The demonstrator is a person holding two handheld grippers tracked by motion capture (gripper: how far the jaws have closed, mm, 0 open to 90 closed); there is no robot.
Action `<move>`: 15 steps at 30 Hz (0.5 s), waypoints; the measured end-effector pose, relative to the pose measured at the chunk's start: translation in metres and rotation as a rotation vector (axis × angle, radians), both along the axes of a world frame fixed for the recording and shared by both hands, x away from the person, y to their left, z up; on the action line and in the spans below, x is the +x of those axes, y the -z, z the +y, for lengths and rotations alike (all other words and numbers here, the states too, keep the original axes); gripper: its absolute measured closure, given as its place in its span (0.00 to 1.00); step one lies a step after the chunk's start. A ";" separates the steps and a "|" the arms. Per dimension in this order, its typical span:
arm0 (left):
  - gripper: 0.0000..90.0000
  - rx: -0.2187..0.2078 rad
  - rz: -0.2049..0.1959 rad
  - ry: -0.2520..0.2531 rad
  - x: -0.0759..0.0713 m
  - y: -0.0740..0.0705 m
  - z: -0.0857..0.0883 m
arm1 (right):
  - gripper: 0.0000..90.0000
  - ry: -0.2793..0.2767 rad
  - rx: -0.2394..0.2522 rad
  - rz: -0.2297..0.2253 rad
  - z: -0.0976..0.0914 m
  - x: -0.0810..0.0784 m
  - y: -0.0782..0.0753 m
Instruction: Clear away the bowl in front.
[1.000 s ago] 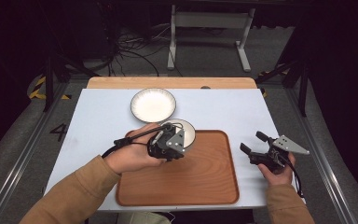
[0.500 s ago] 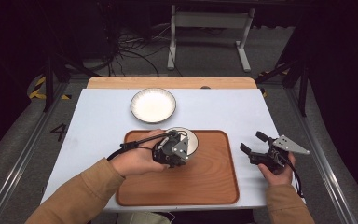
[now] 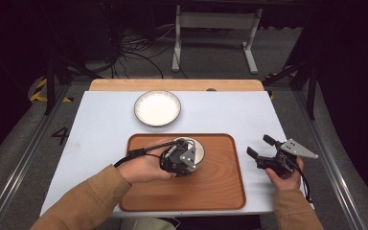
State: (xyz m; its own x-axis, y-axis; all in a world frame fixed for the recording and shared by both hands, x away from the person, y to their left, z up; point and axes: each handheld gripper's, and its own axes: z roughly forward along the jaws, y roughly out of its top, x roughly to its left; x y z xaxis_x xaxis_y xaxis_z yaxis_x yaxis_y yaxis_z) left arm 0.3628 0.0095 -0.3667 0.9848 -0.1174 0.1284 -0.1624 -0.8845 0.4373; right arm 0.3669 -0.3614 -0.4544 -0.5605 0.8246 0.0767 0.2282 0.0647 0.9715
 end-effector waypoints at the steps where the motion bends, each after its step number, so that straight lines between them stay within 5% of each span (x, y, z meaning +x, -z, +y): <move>1: 0.91 0.004 0.000 0.002 0.000 0.002 0.000 | 0.09 0.000 0.000 0.000 0.000 0.000 0.000; 15: 0.91 0.035 0.022 -0.008 0.000 0.014 -0.001 | 0.09 -0.001 -0.004 -0.002 0.000 0.000 0.000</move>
